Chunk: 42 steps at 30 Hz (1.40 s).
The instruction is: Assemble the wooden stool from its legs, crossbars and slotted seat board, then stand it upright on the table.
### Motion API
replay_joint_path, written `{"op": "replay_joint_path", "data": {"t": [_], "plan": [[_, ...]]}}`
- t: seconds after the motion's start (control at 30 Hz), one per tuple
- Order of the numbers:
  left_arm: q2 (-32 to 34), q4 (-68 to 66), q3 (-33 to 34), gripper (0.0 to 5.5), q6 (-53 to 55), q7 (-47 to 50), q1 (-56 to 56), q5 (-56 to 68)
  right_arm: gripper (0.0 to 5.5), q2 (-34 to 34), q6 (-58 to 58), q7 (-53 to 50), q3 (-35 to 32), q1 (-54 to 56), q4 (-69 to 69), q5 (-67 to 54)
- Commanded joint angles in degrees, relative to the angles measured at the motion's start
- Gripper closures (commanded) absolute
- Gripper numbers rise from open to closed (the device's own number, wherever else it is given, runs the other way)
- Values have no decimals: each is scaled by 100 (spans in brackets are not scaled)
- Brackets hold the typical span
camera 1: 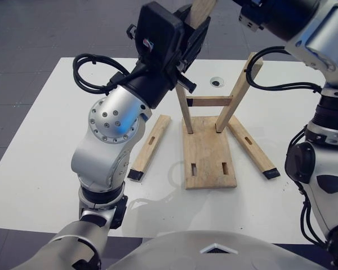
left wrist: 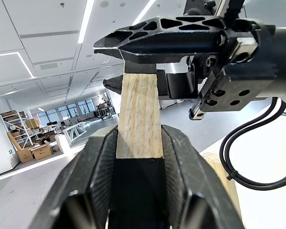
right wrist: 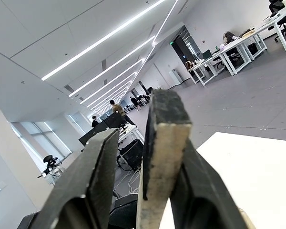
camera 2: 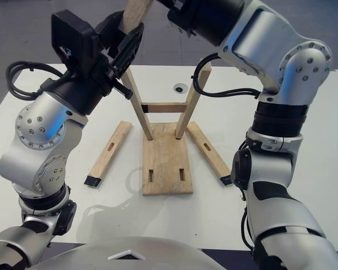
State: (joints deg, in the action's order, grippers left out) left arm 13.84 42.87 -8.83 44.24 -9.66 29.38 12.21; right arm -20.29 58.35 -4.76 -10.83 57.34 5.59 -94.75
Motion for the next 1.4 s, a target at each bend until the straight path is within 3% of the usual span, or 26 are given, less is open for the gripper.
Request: {"op": "replay_joint_path", "data": {"t": [0.03, 0.13, 0.27, 0.3, 0.43, 0.57, 0.77, 0.9, 0.97, 1.13, 1.23, 1.4], "plan": [[-10, -56, 22, 420, 35, 37, -61, -84, 461, 74, -23, -91, -127, 183, 60, -113], [-20, -84, 16, 420, 22, 50, -73, -100, 506, 113, -64, -111, -165, 227, 90, -81], [-191, -74, 75, 420, 194, 85, -59, 55, 508, 159, -104, -142, -234, 311, 124, -50], [-289, -62, 146, 382, 286, 99, -26, 153, 508, 146, -112, -132, -246, 335, 118, -3], [-565, 54, 572, 324, 884, -43, 293, 863, 508, -198, -175, -5, -381, 476, 167, 443], [-378, 135, 882, 263, 1334, -150, 549, 1287, 508, -456, -175, 106, -509, 540, 195, 792], [198, 78, 1102, 170, 1591, -40, 484, 1171, 508, -1652, 270, -233, -1052, 365, -461, 485], [46, 313, 1317, 170, 1759, 246, 362, 1210, 508, -2656, 655, -792, -1253, -171, -1073, -659], [-88, 303, 1644, 170, 1816, 517, 301, 1142, 508, -2914, 711, -837, -1315, -915, -1498, -681], [-99, -89, 2608, 170, 1677, 1300, 111, 570, 508, -2603, 147, -248, -1002, -3402, -3012, 1221], [29, -312, 2582, 170, 1537, 1382, -178, 284, 508, -2295, -519, 350, -406, -4470, -3142, 2641], [-35, -390, 2446, 170, 1465, 1360, -204, 213, 508, -1876, -1463, 1188, 369, -5027, -2772, 4259]]}}
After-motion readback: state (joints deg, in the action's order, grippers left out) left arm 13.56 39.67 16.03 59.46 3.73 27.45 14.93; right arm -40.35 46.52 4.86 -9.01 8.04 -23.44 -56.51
